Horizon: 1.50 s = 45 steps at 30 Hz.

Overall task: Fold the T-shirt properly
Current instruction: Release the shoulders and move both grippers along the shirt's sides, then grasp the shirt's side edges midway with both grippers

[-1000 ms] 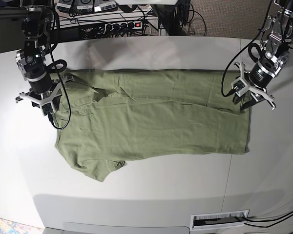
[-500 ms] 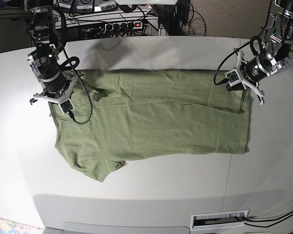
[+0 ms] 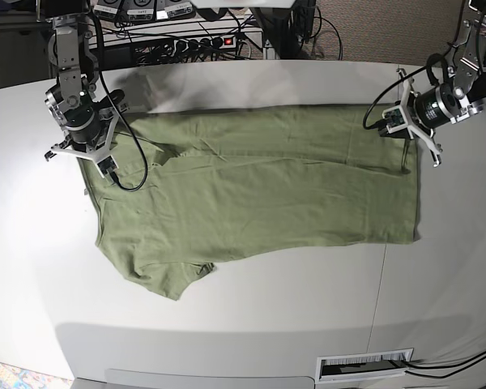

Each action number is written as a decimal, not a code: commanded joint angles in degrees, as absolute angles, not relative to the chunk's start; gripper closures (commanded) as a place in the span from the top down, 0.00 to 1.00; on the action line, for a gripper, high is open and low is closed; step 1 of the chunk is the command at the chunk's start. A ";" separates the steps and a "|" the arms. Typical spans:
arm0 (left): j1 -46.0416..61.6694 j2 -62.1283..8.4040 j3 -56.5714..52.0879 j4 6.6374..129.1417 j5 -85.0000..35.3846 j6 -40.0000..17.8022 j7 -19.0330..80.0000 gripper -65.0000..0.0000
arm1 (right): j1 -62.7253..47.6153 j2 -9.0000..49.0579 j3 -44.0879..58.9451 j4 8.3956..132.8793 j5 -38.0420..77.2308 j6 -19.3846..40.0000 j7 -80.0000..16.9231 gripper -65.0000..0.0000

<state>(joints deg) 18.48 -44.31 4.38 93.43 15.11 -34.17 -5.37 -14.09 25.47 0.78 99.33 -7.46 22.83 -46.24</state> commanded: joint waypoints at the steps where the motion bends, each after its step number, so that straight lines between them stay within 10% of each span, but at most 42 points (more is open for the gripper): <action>1: 19.38 -46.02 4.01 93.95 15.75 -35.09 -4.69 0.00 | -13.72 26.72 1.13 100.03 -7.25 23.88 -48.05 0.00; 18: 34.04 -50.72 4.01 98.76 19.49 -34.33 -5.80 0.00 | -25.89 35.14 1.23 109.32 -6.92 24.23 -52.07 0.00; 38: 26.26 -52.36 -8.16 107.63 -0.47 -25.58 -1.04 0.06 | -24.77 35.59 12.08 112.79 5.78 24.03 -45.84 0.00; 45: 13.89 -49.78 -8.01 89.60 -14.87 -26.28 -1.10 0.32 | -22.20 33.01 12.08 112.79 6.44 24.05 -46.17 0.00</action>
